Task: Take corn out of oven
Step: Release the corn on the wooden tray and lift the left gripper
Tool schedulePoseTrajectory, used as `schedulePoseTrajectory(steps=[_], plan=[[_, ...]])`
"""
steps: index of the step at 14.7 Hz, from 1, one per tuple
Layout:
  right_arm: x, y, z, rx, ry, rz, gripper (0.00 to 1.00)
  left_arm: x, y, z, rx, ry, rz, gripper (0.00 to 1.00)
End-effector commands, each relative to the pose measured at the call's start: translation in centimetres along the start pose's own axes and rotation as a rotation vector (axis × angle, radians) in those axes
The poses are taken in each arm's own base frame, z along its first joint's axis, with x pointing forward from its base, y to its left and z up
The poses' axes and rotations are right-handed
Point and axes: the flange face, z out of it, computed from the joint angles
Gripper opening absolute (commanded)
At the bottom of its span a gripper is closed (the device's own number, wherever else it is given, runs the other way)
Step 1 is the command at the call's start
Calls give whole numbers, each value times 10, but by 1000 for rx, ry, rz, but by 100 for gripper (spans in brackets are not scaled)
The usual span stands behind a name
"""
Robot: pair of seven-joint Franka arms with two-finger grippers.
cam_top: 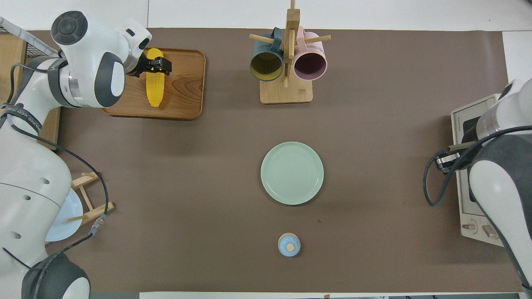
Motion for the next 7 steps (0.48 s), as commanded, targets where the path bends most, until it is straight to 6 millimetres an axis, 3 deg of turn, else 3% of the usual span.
schedulePoseTrajectory(steps=[1, 3, 7], plan=[[17, 1, -5, 20, -27, 8, 73, -2, -5, -50, 56, -9, 15, 100], [16, 9, -5, 23, -25, 23, 100, -9, -15, -88, 64, -25, 0, 100], [6, 16, -17, 23, 4, 40, 100, -33, -26, -147, 84, -50, -17, 100]])
